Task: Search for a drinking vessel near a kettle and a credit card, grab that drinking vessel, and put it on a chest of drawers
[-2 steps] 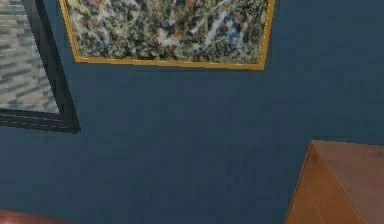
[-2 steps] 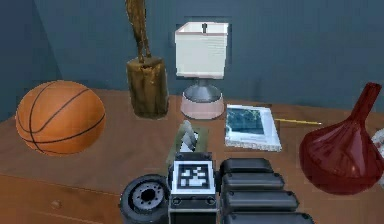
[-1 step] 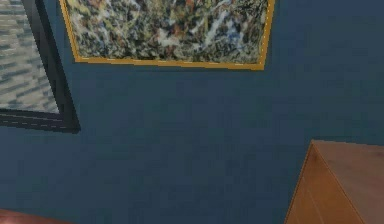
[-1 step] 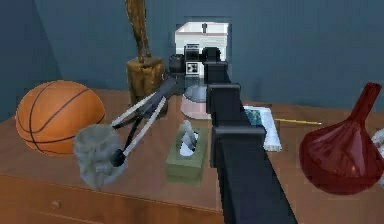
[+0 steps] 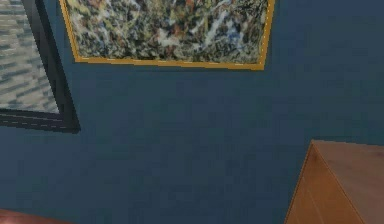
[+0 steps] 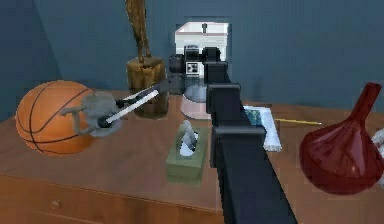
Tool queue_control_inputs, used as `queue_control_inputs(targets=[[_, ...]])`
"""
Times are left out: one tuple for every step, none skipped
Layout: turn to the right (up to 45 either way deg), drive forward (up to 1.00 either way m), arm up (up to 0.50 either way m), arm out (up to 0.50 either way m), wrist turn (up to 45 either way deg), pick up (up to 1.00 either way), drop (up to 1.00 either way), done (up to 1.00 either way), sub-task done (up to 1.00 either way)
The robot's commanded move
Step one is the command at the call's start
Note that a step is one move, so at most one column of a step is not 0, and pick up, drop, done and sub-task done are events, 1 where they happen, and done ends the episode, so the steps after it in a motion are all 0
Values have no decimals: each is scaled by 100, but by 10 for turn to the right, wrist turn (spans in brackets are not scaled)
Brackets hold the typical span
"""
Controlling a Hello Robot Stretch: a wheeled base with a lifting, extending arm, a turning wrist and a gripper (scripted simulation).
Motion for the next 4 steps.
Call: queue_control_inputs(targets=[[0, 0, 0, 0, 450, 0, 0, 0, 0], [0, 0, 0, 0, 330, 0, 0, 0, 0], [0, 0, -12, 0, 0, 0, 0, 0, 0], [0, 0, 0, 0, 0, 0, 100, 0, 0]])
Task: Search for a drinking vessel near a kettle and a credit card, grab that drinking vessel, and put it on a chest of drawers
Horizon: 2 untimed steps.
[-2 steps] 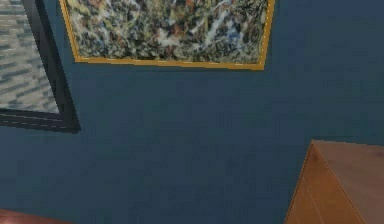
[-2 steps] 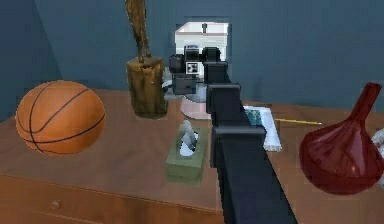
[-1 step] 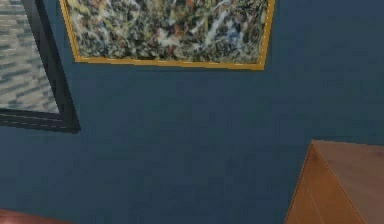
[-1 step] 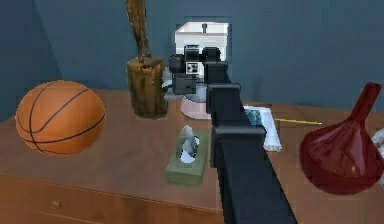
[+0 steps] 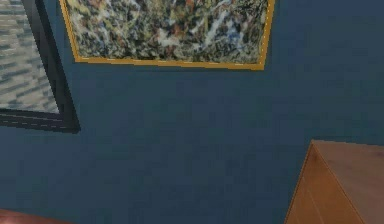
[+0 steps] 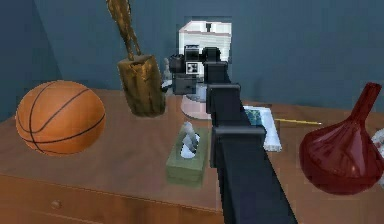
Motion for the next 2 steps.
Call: queue_control_inputs(targets=[[0, 0, 0, -10, 0, 0, 0, 0, 0], [0, 0, 0, 0, -450, 0, 0, 0, 0]])
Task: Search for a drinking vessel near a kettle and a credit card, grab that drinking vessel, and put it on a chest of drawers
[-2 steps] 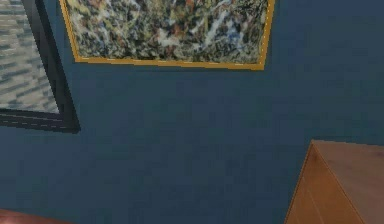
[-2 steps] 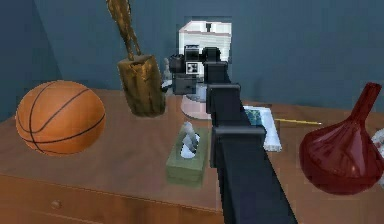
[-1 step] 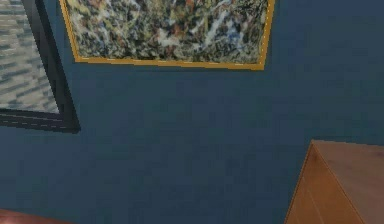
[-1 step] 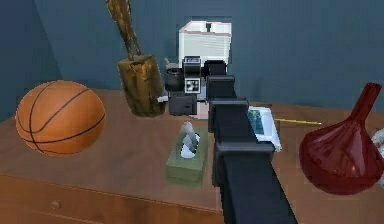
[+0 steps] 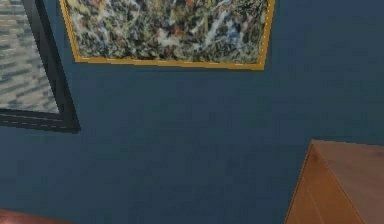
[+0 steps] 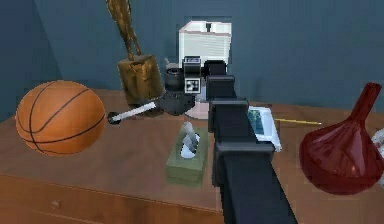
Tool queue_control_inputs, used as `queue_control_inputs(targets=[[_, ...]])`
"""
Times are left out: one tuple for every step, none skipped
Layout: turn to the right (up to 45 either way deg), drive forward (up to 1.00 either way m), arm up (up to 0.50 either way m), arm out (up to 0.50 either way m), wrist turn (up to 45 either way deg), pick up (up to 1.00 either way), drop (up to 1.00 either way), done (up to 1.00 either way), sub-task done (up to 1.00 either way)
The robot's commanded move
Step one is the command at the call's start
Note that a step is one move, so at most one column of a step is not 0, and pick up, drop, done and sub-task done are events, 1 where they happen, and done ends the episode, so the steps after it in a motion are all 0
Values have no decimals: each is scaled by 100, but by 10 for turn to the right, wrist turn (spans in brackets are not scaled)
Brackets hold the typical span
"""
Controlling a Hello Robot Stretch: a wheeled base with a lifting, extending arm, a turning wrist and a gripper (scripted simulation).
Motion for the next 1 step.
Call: queue_control_inputs(targets=[[0, 0, 0, 0, -450, 0, 0, 0, 0]])
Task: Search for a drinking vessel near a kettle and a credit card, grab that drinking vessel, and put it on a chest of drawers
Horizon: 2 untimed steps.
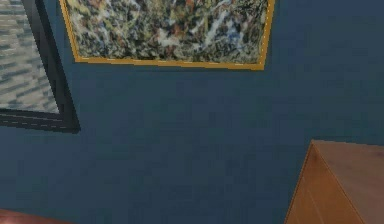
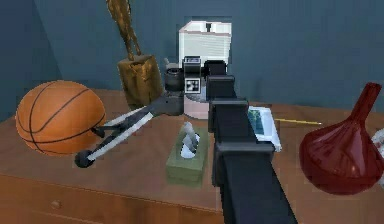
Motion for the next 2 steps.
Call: queue_control_inputs(targets=[[0, 0, 0, 0, -330, 0, 0, 0, 0], [0, 0, 0, -28, 0, 0, 0, 0, 0]])
